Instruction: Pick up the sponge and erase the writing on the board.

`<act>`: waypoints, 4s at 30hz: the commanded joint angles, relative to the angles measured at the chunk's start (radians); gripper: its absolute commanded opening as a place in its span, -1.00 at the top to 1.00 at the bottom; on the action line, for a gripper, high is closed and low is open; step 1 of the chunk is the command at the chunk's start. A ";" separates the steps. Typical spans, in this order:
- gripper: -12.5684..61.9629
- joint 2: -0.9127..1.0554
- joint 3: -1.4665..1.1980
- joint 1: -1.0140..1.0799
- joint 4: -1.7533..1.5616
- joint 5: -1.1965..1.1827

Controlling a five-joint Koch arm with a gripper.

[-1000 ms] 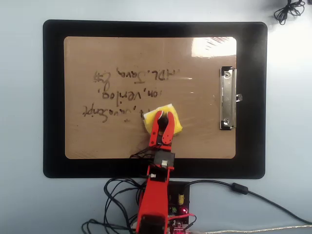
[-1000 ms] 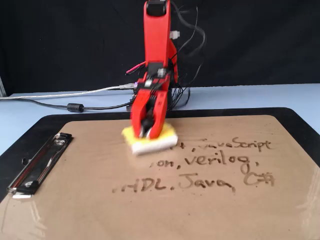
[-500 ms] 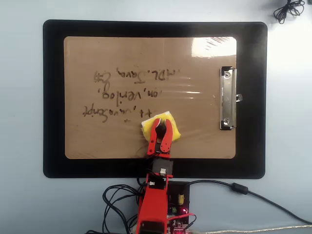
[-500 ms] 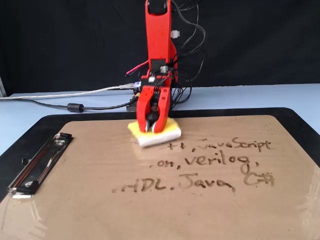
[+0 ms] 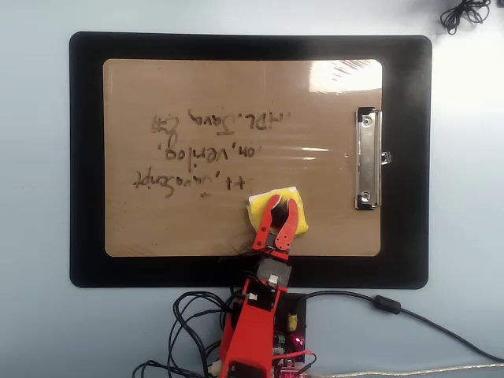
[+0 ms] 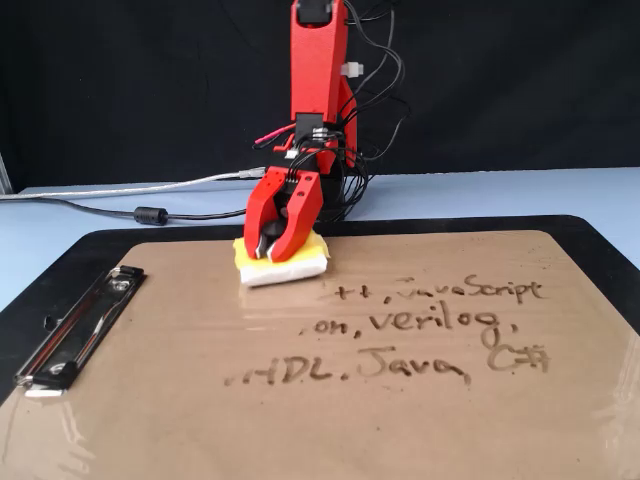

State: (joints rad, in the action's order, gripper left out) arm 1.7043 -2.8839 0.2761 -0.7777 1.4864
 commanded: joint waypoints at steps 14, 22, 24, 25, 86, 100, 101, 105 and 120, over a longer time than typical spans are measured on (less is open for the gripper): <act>0.88 -0.336 0.374 -0.086 -0.044 0.031; 0.88 -0.552 0.600 -0.141 -0.046 0.035; 0.88 -0.394 0.460 -0.141 -0.032 0.037; 0.88 -0.385 0.456 -0.140 -0.021 0.037; 0.88 -0.652 0.782 -0.420 0.069 0.204; 0.88 -0.538 0.698 -0.488 0.080 0.199; 0.88 -0.534 0.689 -0.494 0.084 0.201; 0.88 -0.778 0.925 -0.512 0.087 0.201; 0.88 -0.802 0.966 -0.561 0.112 0.199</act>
State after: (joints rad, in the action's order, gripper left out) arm 0.9894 -1.9727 -0.2700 -0.6765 1.6521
